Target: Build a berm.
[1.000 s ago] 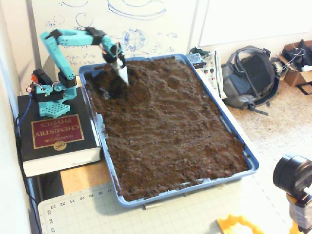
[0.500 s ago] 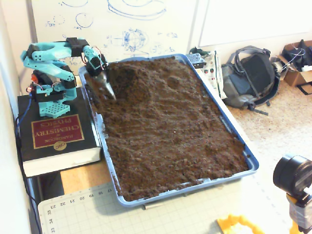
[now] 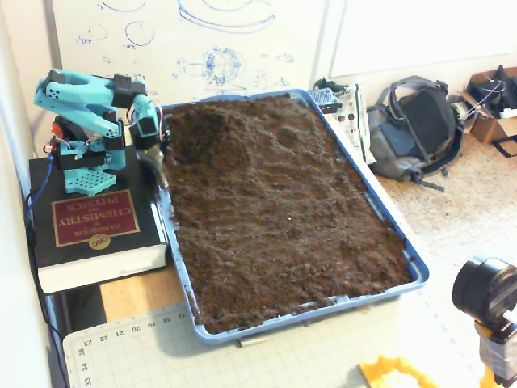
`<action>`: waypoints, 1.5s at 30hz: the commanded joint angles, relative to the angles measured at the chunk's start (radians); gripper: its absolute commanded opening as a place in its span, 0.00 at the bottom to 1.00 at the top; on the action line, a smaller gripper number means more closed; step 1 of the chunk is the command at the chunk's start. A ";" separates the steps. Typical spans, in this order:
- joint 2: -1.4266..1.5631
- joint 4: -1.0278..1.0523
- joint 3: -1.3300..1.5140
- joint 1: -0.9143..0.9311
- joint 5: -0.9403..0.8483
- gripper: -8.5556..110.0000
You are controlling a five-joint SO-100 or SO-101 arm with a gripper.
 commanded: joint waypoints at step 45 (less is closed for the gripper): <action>-0.787 -0.584 -0.385 0.018 0.091 0.07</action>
